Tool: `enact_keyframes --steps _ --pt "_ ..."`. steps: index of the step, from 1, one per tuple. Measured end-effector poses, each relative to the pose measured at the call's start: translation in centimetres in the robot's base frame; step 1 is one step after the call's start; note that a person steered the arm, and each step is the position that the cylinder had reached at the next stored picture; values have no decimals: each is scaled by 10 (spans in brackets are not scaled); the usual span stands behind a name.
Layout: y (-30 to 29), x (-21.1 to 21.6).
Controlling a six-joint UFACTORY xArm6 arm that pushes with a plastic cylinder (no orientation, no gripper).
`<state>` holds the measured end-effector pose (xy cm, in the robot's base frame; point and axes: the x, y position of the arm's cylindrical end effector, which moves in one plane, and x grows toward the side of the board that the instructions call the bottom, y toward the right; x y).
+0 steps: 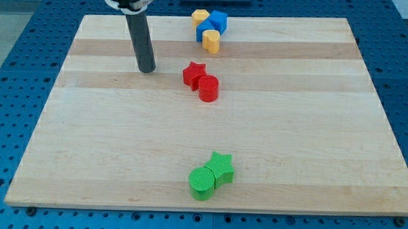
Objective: Push the red star towards the top right of the board
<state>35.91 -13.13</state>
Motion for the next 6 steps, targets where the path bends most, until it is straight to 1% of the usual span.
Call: enact_keyframes --steps 2,3,4,6 --pt "16 37" --pt "24 38" --pt "46 30" --pt "106 27"
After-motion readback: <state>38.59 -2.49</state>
